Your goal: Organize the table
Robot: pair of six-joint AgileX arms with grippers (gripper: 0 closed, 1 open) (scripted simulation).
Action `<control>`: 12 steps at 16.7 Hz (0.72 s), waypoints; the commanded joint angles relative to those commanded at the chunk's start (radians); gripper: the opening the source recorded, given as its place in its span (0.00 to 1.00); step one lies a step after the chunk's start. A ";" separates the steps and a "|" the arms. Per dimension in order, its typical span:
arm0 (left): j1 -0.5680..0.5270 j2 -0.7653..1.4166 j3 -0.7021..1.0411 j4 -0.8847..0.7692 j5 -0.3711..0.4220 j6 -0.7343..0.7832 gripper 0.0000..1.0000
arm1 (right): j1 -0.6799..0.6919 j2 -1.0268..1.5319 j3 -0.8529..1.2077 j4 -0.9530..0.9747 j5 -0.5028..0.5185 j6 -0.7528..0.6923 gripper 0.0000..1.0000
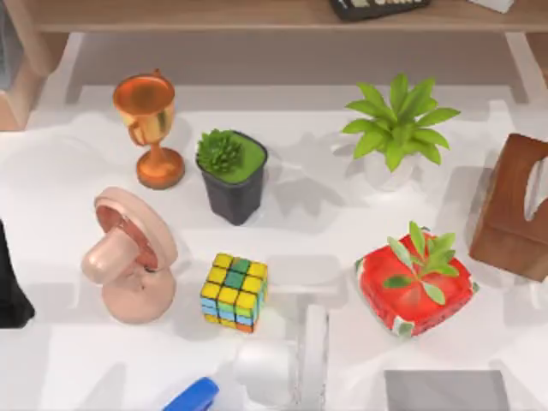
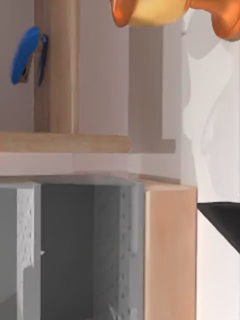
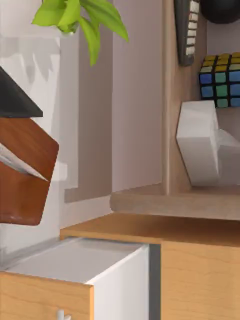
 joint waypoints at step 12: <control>0.000 0.000 0.000 0.000 0.000 0.000 1.00 | -0.086 0.545 0.531 -0.295 -0.015 -0.073 1.00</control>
